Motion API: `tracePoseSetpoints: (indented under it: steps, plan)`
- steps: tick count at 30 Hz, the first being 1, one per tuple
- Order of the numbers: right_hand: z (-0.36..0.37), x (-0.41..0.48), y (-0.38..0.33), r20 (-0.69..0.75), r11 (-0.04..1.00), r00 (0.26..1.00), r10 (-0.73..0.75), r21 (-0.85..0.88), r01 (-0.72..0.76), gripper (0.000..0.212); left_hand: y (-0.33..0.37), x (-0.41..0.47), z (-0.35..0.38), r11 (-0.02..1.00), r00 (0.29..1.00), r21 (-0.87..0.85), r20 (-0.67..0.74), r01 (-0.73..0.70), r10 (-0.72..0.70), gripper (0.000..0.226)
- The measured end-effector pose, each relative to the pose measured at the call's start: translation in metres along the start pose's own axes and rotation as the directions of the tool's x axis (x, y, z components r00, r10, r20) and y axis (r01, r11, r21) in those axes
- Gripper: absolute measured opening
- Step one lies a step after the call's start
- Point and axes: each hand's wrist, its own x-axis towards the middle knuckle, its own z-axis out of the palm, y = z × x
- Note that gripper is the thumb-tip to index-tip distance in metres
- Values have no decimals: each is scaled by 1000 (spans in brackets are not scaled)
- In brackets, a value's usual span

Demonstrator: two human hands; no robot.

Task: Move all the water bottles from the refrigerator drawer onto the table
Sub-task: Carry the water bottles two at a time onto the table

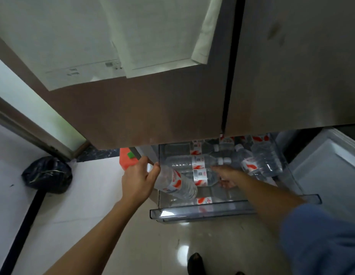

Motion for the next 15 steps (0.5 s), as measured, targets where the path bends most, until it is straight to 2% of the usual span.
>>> tracePoseSetpoints:
  steps: [4, 7, 11, 13, 15]
  plan:
    - [1, -2, 4, -114, 998, 992, -61, 5, 62, 41, -9, 18, -1, 998, 998, 9, 10, -64, 64, 53]
    - [4, -11, 0, -309, 968, 922, -233, 14, 250, 34, -6, 32, 0, 990, 990, 18, 38, -139, 138, 56]
    - [-3, -55, -13, -458, 900, 777, -432, -169, 401, 24, 5, 41, -2, 958, 964, 128, 101, -258, 246, 58]
    - [-8, -85, -20, -490, 854, 700, -519, -324, 407, 30, 16, 40, -5, 934, 944, 154, 129, -323, 305, 58]
    - [-12, -115, -26, -495, 783, 624, -605, -512, 353, 34, 26, 35, -9, 906, 920, 174, 141, -385, 364, 52]
